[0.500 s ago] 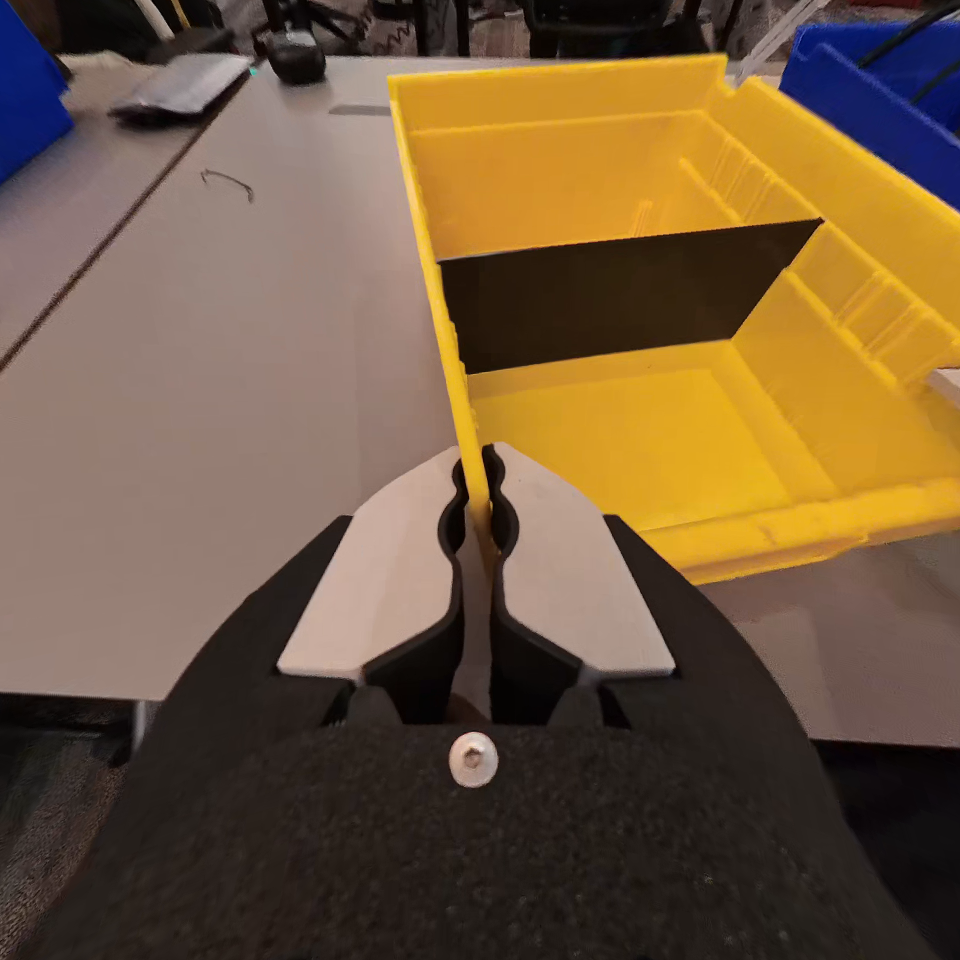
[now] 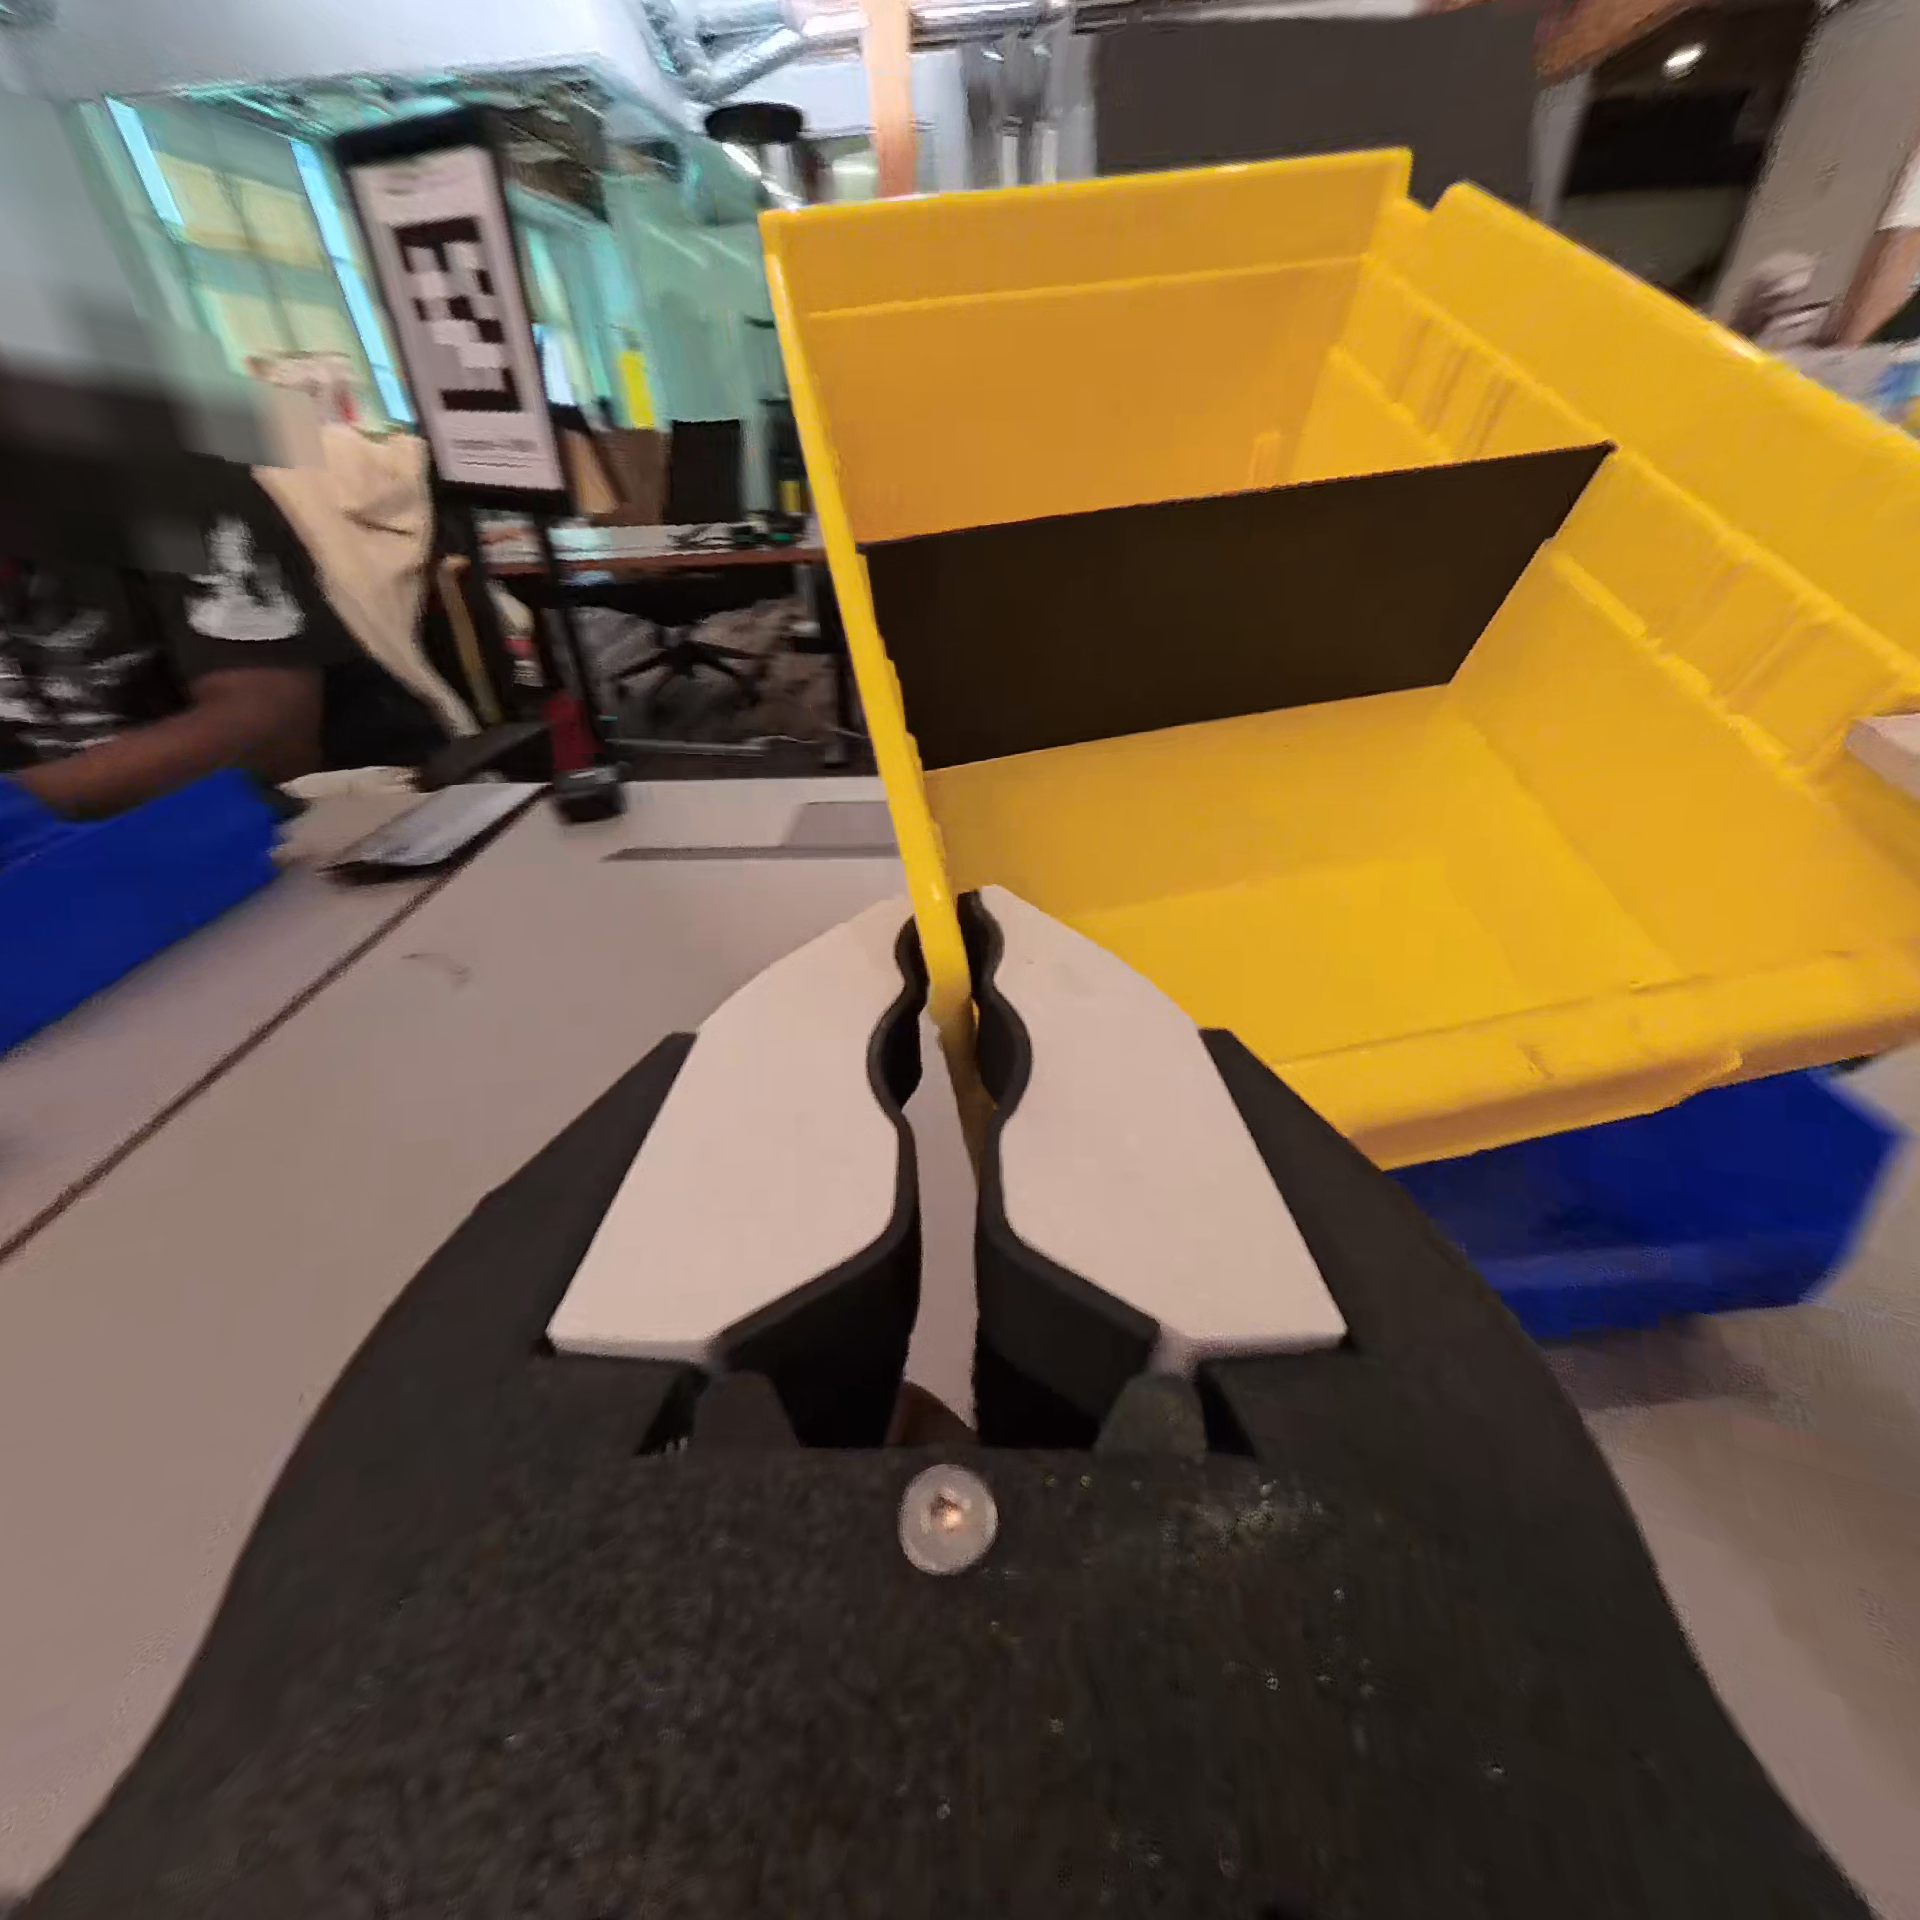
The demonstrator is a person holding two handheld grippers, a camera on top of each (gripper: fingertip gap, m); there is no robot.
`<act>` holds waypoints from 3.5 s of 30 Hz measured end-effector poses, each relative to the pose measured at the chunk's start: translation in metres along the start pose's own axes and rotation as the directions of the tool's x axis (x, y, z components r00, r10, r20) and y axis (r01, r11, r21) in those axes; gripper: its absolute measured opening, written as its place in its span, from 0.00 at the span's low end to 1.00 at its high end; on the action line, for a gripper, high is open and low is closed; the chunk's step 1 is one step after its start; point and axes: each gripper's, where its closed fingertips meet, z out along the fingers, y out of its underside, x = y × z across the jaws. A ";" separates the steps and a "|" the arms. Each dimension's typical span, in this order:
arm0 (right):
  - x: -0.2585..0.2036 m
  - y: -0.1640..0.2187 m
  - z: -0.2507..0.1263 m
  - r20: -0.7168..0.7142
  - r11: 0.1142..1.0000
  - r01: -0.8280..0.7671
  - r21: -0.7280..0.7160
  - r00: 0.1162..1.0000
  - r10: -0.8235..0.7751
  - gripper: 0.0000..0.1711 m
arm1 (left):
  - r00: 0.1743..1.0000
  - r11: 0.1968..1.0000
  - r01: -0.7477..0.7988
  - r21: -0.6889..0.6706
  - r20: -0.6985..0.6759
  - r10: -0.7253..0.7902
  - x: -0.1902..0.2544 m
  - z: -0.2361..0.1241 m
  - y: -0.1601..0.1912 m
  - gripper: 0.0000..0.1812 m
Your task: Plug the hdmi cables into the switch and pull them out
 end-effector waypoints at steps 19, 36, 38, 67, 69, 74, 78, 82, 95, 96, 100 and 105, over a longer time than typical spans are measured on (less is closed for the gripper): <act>0.459 0.171 -0.113 -0.341 0.906 -0.069 -0.418 0.936 -0.086 0.03 | 0.884 0.939 -0.170 -0.299 -0.467 0.011 0.472 0.085 0.128 0.04; 0.467 0.154 -0.104 -0.485 0.928 -0.143 -0.343 0.874 -0.045 0.15 | 0.784 0.949 -0.201 -0.241 -0.620 0.008 0.374 0.030 0.102 0.22; 0.449 0.122 -0.101 -0.438 0.958 -0.117 -0.262 0.899 -0.011 0.15 | 0.838 0.960 -0.178 -0.215 -0.544 0.034 0.305 0.032 0.093 0.22; 0.048 0.132 0.010 -0.153 0.958 0.019 -0.288 0.986 -0.065 0.02 | 0.969 0.951 -0.160 -0.264 -0.224 0.100 0.030 0.089 0.121 0.02; 0.018 0.123 0.020 -0.154 0.964 0.014 -0.266 0.987 -0.056 0.02 | 0.971 0.956 -0.159 -0.245 -0.212 0.107 -0.003 0.093 0.116 0.03; -0.071 0.120 0.050 -0.123 0.963 -0.027 -0.270 0.992 -0.006 0.03 | 0.976 0.959 -0.101 -0.266 -0.213 0.044 -0.094 0.106 0.136 0.03; -0.119 0.140 0.075 -0.105 0.942 -0.025 -0.336 0.994 -0.011 0.02 | 0.980 0.942 -0.156 -0.296 -0.162 0.112 -0.143 0.109 0.145 0.02; -0.147 0.168 0.094 -0.060 0.922 -0.012 -0.387 0.998 -0.012 0.03 | 0.980 0.922 -0.189 -0.336 -0.117 0.159 -0.173 0.121 0.164 0.03; -0.198 0.167 0.083 0.281 0.885 -0.050 -0.463 0.939 0.200 0.14 | 0.999 0.924 -0.025 -0.381 0.016 0.034 -0.210 0.125 0.173 0.06; -0.200 0.163 0.070 0.345 0.881 -0.045 -0.471 0.910 0.231 0.16 | 0.999 0.925 -0.017 -0.380 0.023 0.027 -0.212 0.125 0.173 0.06; -0.168 0.139 0.023 0.524 0.898 -0.002 -0.441 0.811 0.259 0.17 | 0.998 0.923 0.036 -0.384 0.067 -0.011 -0.218 0.124 0.174 0.11; -0.013 0.103 0.009 0.317 0.935 -0.117 -0.336 0.920 0.229 0.22 | 0.992 0.914 0.086 -0.396 0.122 -0.041 -0.225 0.121 0.171 0.14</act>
